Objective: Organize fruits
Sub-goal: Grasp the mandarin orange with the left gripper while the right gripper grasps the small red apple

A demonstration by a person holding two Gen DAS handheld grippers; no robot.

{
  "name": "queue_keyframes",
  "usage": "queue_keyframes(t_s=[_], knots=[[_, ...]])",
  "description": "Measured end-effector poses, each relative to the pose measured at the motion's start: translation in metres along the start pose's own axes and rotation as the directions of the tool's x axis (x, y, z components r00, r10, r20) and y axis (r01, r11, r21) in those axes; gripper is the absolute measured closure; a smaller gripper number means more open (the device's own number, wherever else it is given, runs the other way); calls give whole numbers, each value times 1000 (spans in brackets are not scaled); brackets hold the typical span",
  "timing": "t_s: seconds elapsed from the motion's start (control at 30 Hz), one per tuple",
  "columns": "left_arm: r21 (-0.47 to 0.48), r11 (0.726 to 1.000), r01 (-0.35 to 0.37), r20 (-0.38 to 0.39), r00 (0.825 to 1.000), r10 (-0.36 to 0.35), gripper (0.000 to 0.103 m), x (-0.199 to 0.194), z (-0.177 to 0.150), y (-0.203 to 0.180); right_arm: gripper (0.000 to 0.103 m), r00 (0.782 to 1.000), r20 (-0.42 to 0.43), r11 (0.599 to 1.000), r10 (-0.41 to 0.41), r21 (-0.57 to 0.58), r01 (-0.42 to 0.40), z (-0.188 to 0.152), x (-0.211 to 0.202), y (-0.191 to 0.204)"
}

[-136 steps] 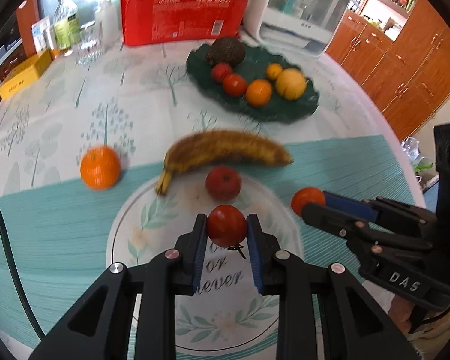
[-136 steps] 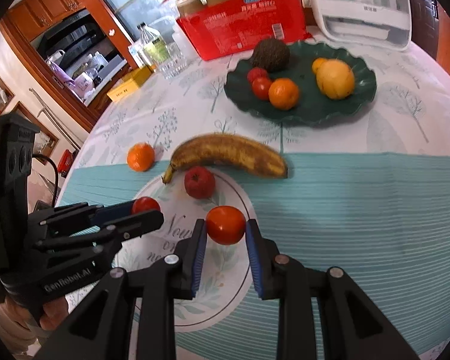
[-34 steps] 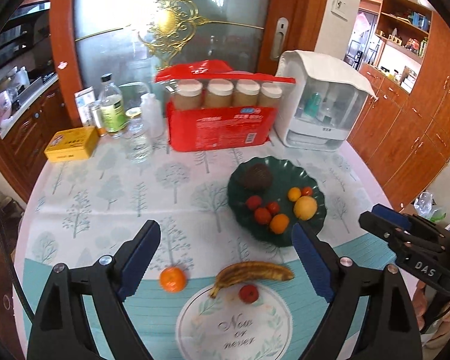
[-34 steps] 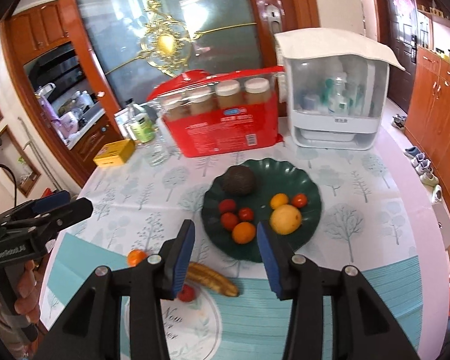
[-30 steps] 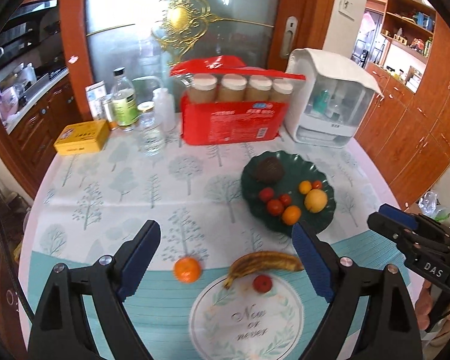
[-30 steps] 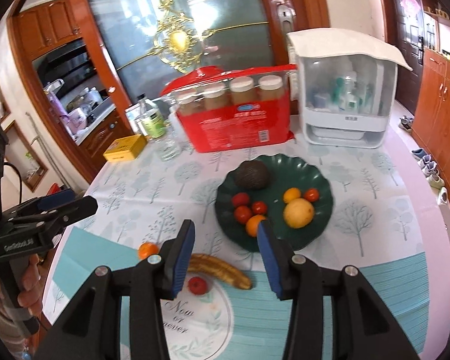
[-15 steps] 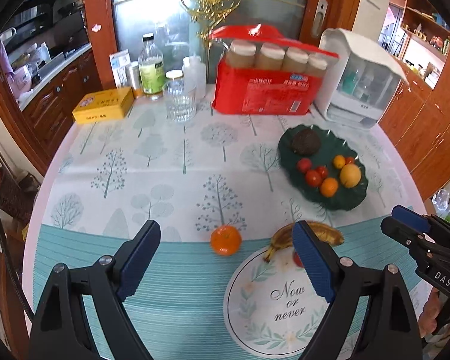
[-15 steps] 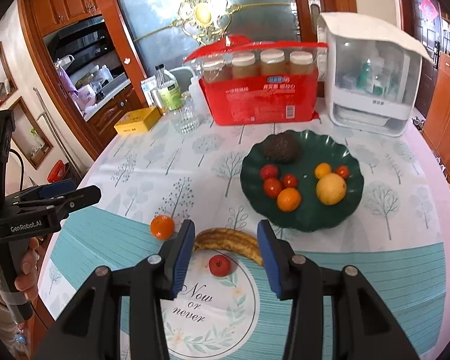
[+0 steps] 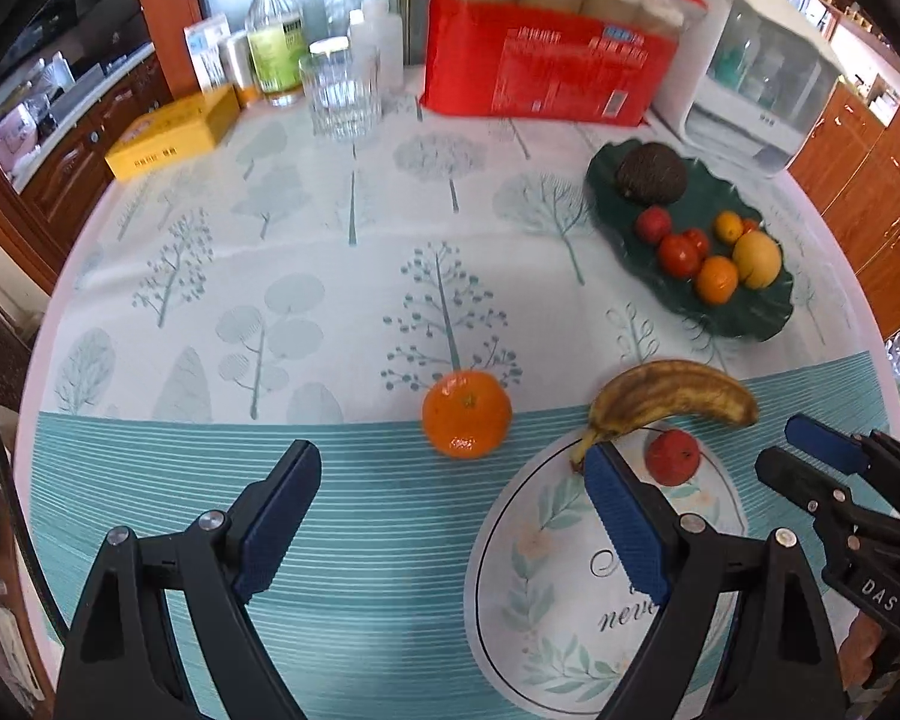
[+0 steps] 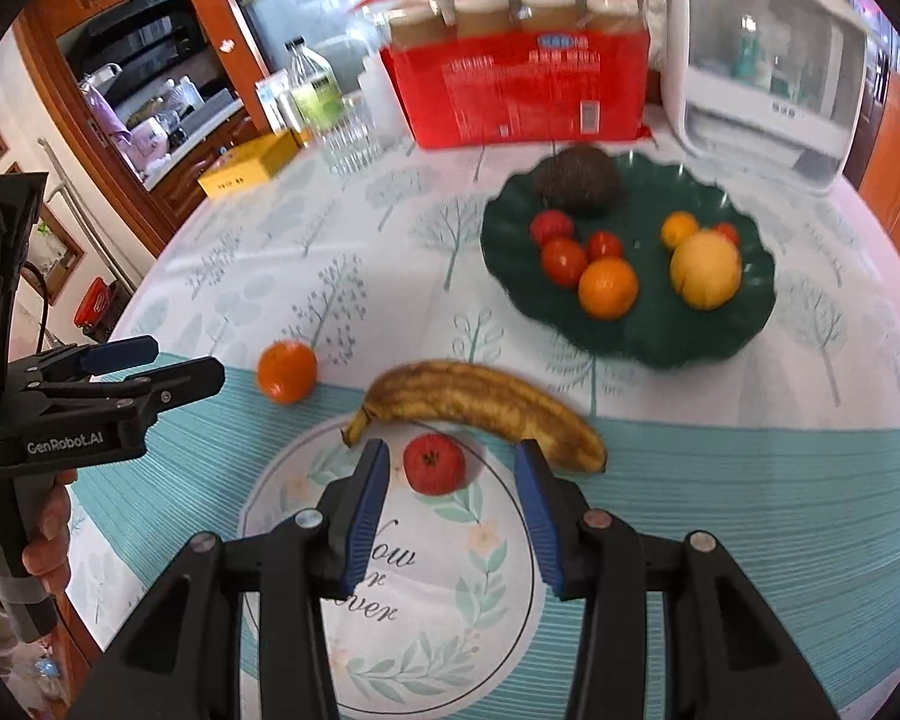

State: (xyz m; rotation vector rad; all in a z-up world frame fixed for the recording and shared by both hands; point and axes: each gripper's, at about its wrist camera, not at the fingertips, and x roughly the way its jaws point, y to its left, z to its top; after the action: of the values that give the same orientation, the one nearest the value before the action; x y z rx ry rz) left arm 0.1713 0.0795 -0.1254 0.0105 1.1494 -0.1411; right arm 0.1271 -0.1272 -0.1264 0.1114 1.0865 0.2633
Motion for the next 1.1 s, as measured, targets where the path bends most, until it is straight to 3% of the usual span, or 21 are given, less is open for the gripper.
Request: queue_keyframes(t_s=[0.43,0.63,1.0,1.1], knots=[[-62,998,6,-64,998,-10,15,59,6,3,59,997,-66,1000,28,-12,-29,-10,42,5],[-75,997,7,-57,998,-11,21,72,10,2,59,997,-73,999,24,-27,-26,-9,55,10],[-50,999,1,-40,999,-3,57,81,13,-4,61,997,-71,998,9,-57,-13,-11,68,14],[-42,999,-9,-29,1000,7,57,81,13,-6,68,998,-70,998,-1,-64,-3,-11,70,14]])
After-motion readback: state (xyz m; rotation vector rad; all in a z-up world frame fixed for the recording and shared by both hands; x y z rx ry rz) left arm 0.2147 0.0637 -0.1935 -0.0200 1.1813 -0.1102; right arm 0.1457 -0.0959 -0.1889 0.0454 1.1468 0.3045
